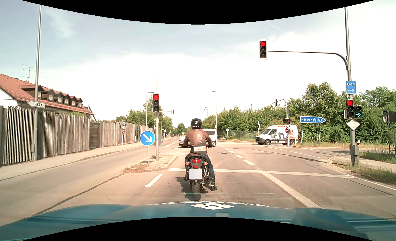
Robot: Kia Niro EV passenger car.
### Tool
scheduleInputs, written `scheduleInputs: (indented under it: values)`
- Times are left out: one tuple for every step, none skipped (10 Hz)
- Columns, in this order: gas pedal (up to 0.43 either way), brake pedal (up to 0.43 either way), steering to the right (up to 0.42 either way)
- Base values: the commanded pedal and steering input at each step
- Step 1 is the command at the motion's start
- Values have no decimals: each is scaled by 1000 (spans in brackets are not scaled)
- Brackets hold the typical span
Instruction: Follow the waypoints while adhering to traffic rules and regulations
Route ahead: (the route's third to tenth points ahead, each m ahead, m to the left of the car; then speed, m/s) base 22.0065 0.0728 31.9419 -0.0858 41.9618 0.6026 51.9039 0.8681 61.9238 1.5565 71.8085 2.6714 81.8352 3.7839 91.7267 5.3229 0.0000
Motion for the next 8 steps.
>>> scheduleInputs:
  values:
    - [0, 323, -9]
    - [0, 323, -9]
    - [0, 323, -9]
    - [0, 323, -9]
    - [0, 323, -9]
    - [0, 323, -9]
    - [0, 323, -9]
    - [0, 323, -9]
